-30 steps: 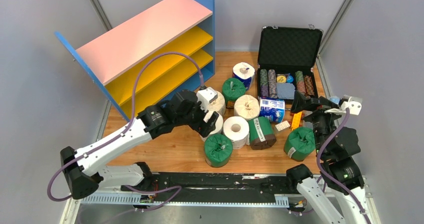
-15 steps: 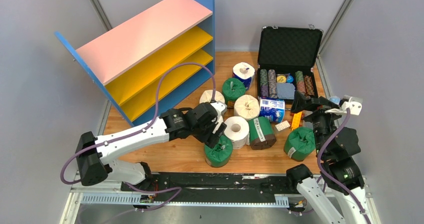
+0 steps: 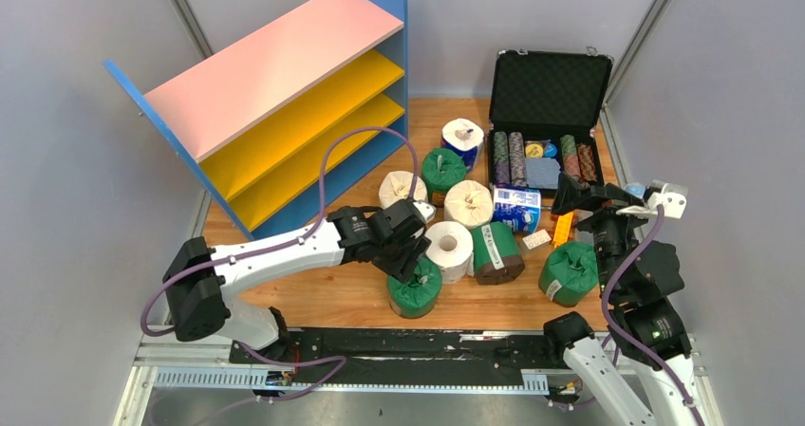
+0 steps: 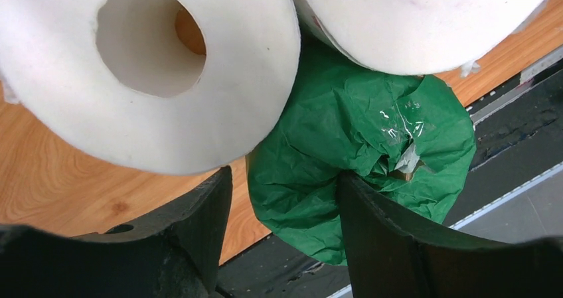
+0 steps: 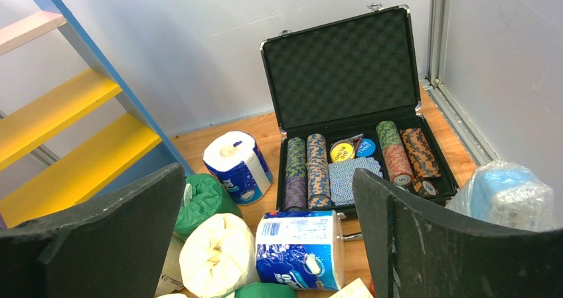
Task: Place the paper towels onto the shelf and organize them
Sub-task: Move the paper towel to the center of the board.
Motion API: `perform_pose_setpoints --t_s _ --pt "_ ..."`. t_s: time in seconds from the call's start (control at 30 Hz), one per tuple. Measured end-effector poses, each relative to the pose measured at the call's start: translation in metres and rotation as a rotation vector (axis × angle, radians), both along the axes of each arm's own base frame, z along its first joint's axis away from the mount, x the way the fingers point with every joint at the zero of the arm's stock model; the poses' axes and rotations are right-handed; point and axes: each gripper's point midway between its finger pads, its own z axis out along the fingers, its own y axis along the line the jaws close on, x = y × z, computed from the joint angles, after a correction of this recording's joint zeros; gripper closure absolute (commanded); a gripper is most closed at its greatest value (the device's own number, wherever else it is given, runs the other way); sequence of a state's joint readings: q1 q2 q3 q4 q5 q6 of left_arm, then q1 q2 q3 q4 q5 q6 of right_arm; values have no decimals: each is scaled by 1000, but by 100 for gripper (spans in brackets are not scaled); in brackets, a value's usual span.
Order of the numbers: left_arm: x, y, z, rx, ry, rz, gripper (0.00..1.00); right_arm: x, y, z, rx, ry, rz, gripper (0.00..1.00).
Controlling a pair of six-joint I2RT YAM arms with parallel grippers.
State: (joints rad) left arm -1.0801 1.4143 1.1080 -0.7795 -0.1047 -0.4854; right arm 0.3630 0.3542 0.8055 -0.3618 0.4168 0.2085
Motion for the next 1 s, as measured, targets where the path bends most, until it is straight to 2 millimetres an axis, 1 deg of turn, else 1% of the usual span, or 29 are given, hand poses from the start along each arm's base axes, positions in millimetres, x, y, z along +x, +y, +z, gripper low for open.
perform_pose_setpoints --t_s 0.1,0.2,0.27,0.3,0.4,0.5,0.67,0.7,0.8,0.93,1.0 --pt "-3 -1 -6 11 23 0 42 0 0 0 0 1 0 0" --pt "-5 -2 -8 12 41 -1 52 0 0 0 -1 2 0 0" --pt "-7 -3 -9 9 53 2 55 1 0 -1 -1 4 0 0" --pt "-8 -2 -9 10 58 5 56 1 0 -1 -2 5 0 0" --pt "-10 0 -8 14 66 16 66 1 0 -1 -2 5 0 0" --pt "-13 8 -7 32 76 29 72 1 0 -1 -2 5 -1 0" --pt "-21 33 -3 100 87 61 84 1 0 -1 -2 5 -1 0" --pt "-22 39 -2 117 83 70 88 1 0 -1 -2 5 -1 0" --pt "-22 57 7 158 64 106 94 1 0 -1 -2 5 -1 0" --pt "-14 78 21 152 43 205 100 1 0 -1 -2 5 -2 0" --pt "-4 94 29 136 34 297 100 1 0 -1 -2 5 -2 0"
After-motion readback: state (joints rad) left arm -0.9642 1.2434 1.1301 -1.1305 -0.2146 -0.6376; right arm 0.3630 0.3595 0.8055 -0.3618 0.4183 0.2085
